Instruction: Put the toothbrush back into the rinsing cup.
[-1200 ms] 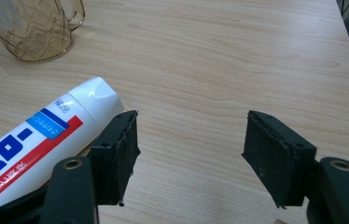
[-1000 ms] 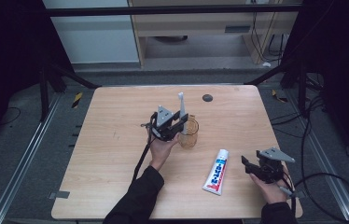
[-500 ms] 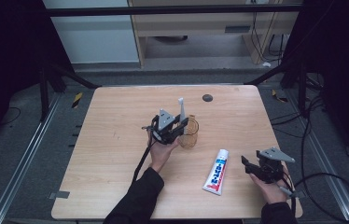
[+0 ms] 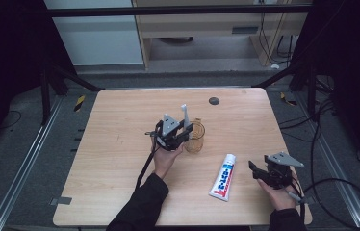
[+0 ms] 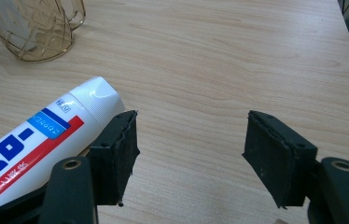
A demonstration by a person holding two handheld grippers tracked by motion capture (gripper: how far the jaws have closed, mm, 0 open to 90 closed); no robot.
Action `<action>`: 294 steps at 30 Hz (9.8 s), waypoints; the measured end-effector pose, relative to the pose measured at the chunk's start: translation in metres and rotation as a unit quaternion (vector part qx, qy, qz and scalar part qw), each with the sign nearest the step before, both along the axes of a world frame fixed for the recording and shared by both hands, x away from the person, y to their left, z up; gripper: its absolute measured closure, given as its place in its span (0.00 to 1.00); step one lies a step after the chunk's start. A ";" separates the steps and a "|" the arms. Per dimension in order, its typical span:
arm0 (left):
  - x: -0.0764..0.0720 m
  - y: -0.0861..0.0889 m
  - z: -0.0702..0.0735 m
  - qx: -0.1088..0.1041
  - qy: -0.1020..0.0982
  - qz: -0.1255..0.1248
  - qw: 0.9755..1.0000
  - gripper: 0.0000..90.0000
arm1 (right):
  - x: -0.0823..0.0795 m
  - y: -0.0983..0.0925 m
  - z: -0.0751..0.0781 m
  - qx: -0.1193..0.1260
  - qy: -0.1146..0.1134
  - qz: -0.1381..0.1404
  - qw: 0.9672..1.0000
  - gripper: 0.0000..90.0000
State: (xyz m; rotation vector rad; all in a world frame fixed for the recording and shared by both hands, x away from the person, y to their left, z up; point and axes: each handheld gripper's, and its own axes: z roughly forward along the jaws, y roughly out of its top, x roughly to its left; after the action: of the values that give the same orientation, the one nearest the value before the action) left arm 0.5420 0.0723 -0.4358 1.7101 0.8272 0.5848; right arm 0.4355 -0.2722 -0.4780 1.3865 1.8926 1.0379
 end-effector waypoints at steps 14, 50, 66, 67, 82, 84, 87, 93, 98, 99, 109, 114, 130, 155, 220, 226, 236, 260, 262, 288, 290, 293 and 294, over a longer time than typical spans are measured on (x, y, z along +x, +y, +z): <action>-0.005 0.003 0.000 0.009 -0.006 -0.003 1.000 0.55 | 0.000 0.000 0.000 0.001 0.000 -0.001 1.000 0.38; -0.052 0.067 0.016 0.098 0.027 0.001 0.995 0.41 | -0.005 0.007 0.007 -0.001 -0.007 0.014 1.000 0.37; -0.093 0.155 -0.008 0.103 0.080 0.069 0.989 0.46 | -0.012 0.021 0.010 0.007 0.007 0.039 0.999 0.43; -0.093 0.155 -0.008 0.103 0.080 0.069 0.989 0.46 | -0.012 0.021 0.010 0.007 0.007 0.039 0.999 0.43; -0.113 0.192 -0.024 0.125 0.109 0.110 0.980 0.53 | -0.022 0.039 0.010 0.011 0.040 0.075 0.996 0.62; -0.115 0.196 -0.025 0.132 0.111 0.117 0.978 0.53 | -0.025 0.046 0.010 0.012 0.045 0.086 0.995 0.66; -0.116 0.198 -0.026 0.131 0.113 0.120 0.978 0.52 | -0.026 0.050 0.011 0.014 0.048 0.093 0.994 0.69; -0.115 0.203 -0.028 0.128 0.114 0.133 0.976 0.52 | -0.027 0.060 0.012 0.019 0.056 0.111 0.992 0.80; -0.114 0.205 -0.028 0.128 0.116 0.142 0.975 0.53 | -0.025 0.065 0.013 0.022 0.062 0.122 0.990 0.87; -0.114 0.206 -0.028 0.128 0.117 0.143 0.974 0.53 | -0.025 0.066 0.013 0.022 0.065 0.123 0.990 0.89; -0.112 0.207 -0.029 0.133 0.119 0.146 0.973 0.53 | -0.023 0.082 0.012 0.026 0.073 0.148 0.986 1.00; -0.111 0.206 -0.030 0.136 0.120 0.145 0.973 0.52 | -0.020 0.095 0.007 0.027 0.080 0.165 0.983 1.00; -0.109 0.206 -0.033 0.142 0.125 0.145 0.971 0.52 | -0.016 0.116 -0.007 0.005 0.107 0.188 0.976 1.00; -0.109 0.206 -0.033 0.144 0.124 0.142 0.971 0.52 | -0.022 0.108 -0.008 -0.010 0.120 0.191 0.974 1.00; -0.105 0.202 -0.039 0.168 0.139 0.133 0.967 0.46 | 0.002 0.070 0.026 -0.016 0.088 0.110 0.990 0.58; -0.104 0.202 -0.039 0.168 0.141 0.131 0.967 0.45 | 0.006 0.075 0.024 -0.026 0.097 0.113 0.988 0.57; -0.104 0.202 -0.040 0.171 0.143 0.130 0.966 0.45 | 0.016 0.080 0.024 -0.036 0.108 0.116 0.987 0.55; -0.105 0.203 -0.039 0.171 0.140 0.132 0.966 0.45 | -0.004 0.038 0.007 -0.044 0.124 0.086 0.988 1.00; -0.105 0.203 -0.039 0.170 0.140 0.132 0.966 0.45 | -0.005 0.035 0.002 -0.048 0.138 0.087 0.985 1.00; -0.105 0.203 -0.039 0.171 0.139 0.133 0.966 0.45 | -0.024 0.053 -0.008 -0.041 0.150 0.152 0.976 1.00; -0.105 0.203 -0.039 0.171 0.139 0.132 0.966 0.45 | -0.024 0.057 -0.009 -0.037 0.150 0.159 0.975 1.00; -0.105 0.203 -0.039 0.171 0.139 0.133 0.966 0.45 | -0.025 0.060 -0.009 -0.034 0.149 0.166 0.974 1.00; -0.105 0.203 -0.039 0.171 0.139 0.132 0.966 0.45 | -0.025 0.061 -0.008 -0.034 0.148 0.168 0.974 1.00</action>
State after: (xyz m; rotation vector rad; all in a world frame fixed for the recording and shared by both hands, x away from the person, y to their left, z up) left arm 0.4373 0.2750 -0.4750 2.0428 1.2236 0.7092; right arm 0.4107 -0.2108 -0.4865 1.2640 2.4228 0.9467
